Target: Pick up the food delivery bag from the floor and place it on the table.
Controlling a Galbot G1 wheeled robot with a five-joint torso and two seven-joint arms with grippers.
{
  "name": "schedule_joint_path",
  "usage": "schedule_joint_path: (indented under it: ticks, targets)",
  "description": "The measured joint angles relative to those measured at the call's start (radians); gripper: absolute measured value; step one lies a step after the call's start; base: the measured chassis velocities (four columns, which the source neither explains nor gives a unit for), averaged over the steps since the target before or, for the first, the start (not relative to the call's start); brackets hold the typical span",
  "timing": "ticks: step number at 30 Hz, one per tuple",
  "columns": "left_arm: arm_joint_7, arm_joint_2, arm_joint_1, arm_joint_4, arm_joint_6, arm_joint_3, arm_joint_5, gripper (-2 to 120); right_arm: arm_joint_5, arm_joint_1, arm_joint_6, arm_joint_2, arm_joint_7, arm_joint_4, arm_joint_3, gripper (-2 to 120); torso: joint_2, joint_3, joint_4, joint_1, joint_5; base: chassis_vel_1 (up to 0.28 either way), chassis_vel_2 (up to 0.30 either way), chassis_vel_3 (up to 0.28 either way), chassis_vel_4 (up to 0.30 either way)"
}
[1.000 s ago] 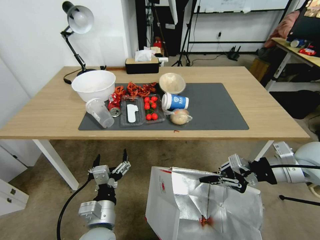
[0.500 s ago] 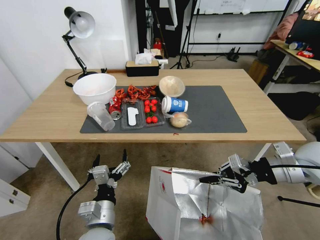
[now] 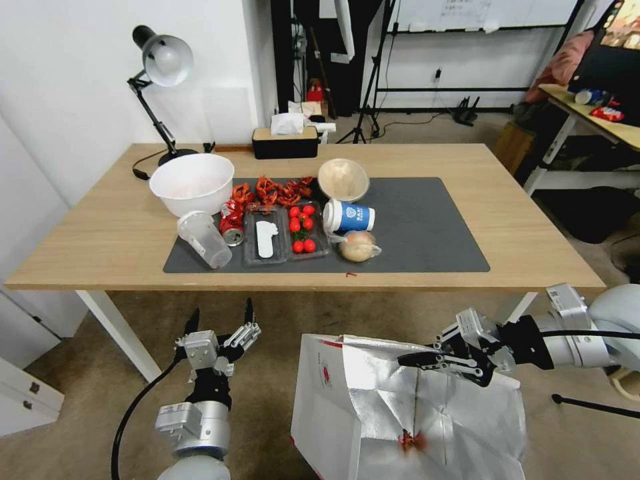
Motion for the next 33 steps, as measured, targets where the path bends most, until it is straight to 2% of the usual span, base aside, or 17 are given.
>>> schedule_joint_path:
  ticks: [10, 25, 33]
  targets:
    - [0.019, -0.002, 0.003, 0.012, -0.027, -0.009, 0.007, 100, -0.003, -0.003, 0.0, 0.006, 0.003, 0.002, -0.001, 0, 0.042, 0.024, 0.0, 0.019, -0.0001, 0.0, 0.0, 0.0, 0.0]
    - [0.029, 0.017, 0.01, 0.009, -0.036, -0.017, 0.009, 100, -0.001, -0.005, 0.0, 0.014, -0.007, 0.003, -0.001, 0, 0.039, 0.022, 0.0, 0.017, -0.0001, 0.0, 0.0, 0.0, 0.0]
    - [0.03, 0.023, 0.009, 0.009, -0.039, -0.019, 0.011, 100, 0.052, 0.004, -0.003, 0.001, -0.023, -0.008, 0.019, 0, 0.036, 0.02, 0.0, 0.016, -0.0001, 0.0, 0.0, 0.0, 0.0]
